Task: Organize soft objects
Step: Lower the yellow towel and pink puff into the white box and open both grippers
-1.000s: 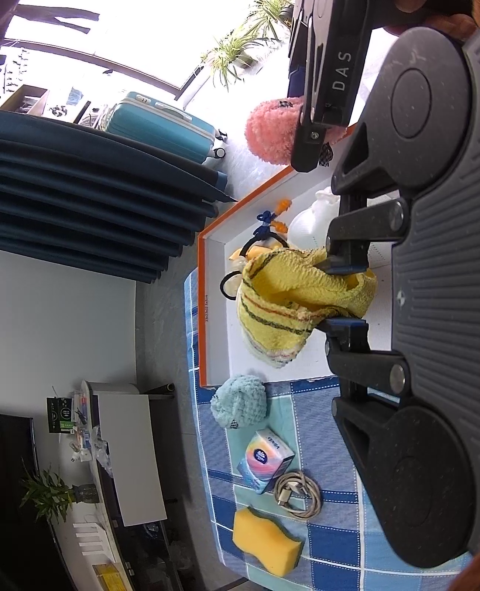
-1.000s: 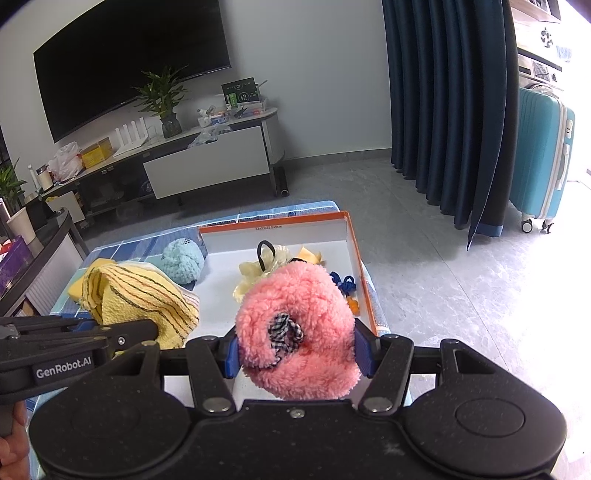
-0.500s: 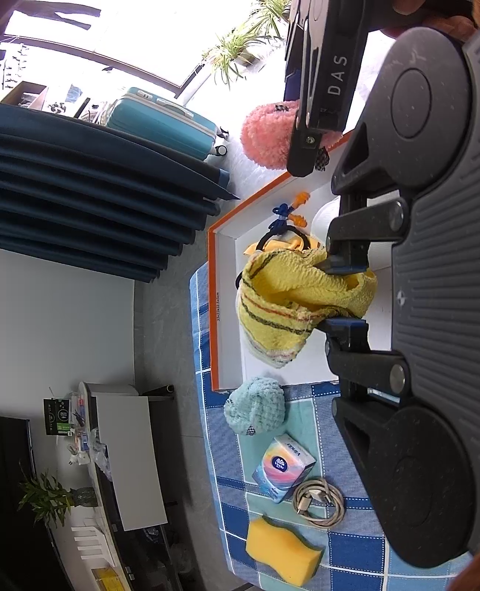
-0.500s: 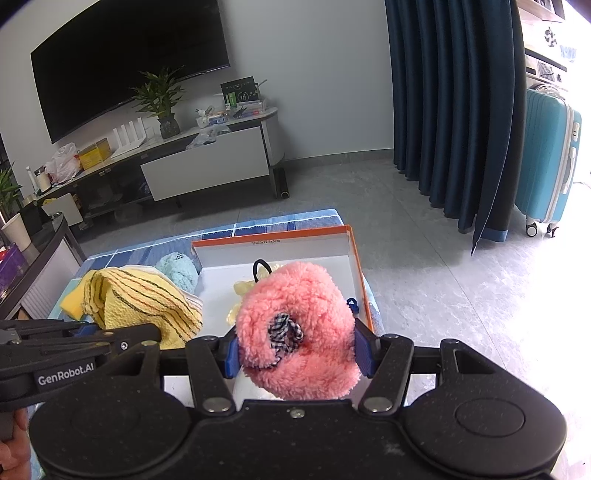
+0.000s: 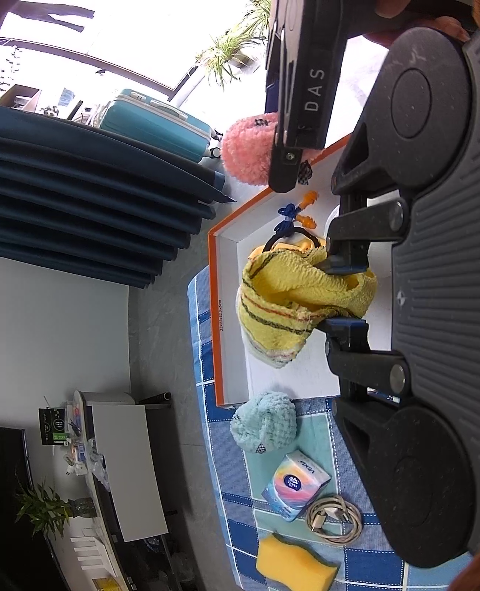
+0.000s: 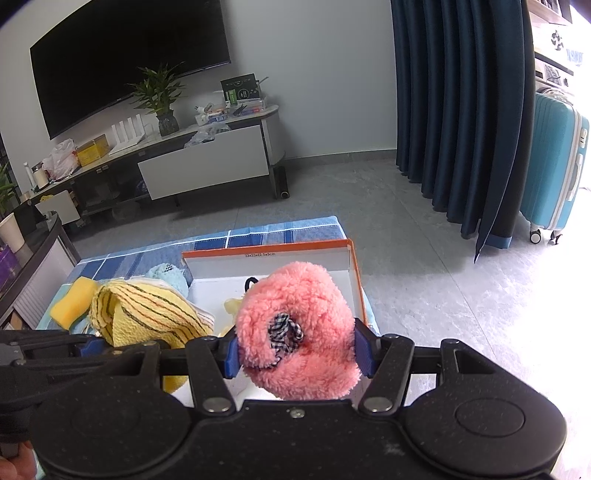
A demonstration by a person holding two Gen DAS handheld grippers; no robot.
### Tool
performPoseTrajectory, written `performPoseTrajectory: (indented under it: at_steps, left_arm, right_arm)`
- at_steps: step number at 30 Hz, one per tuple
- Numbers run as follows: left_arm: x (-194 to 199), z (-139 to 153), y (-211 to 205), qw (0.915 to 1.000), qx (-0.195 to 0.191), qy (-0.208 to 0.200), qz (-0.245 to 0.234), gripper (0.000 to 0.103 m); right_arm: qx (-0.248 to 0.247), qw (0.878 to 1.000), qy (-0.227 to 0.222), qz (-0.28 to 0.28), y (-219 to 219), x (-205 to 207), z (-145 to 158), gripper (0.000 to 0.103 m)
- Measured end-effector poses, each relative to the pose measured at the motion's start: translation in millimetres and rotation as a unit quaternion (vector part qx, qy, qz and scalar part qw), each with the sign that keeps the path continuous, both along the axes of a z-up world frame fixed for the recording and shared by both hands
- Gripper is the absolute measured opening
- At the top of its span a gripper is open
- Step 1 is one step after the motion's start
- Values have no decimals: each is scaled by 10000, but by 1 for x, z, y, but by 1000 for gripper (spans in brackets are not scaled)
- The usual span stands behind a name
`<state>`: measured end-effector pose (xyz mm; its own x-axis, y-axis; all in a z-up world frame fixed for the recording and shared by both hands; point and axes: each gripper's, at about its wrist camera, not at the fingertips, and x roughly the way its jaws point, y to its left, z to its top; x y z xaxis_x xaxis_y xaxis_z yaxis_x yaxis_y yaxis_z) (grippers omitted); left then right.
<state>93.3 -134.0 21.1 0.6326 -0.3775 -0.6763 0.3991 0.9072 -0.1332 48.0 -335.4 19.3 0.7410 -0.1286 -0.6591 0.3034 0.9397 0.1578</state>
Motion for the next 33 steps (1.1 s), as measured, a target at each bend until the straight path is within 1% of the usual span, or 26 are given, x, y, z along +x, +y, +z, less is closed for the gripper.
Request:
performPoseTrajectory:
  at_steps: [16, 20, 22, 26, 33]
  left_arm:
    - [16, -7, -8, 9999, 46, 109, -82, 23]
    - [19, -10, -9, 9998, 62, 151, -80, 23]
    - [21, -11, -11, 9998, 60, 178, -83, 23]
    - [24, -14, -13, 9997, 79, 223, -114, 23]
    - [29, -21, -16, 9992, 70, 338, -181, 24]
  right_arm:
    - [-27, 9999, 99, 51, -7, 30, -9, 71]
    - [-43, 9999, 119, 14, -10, 38, -11, 73]
    - [-23, 10000, 74, -1, -12, 42, -13, 77]
    - [15, 10000, 22, -29, -15, 43, -13, 78]
    - [62, 9998, -146, -138, -20, 33, -7, 79]
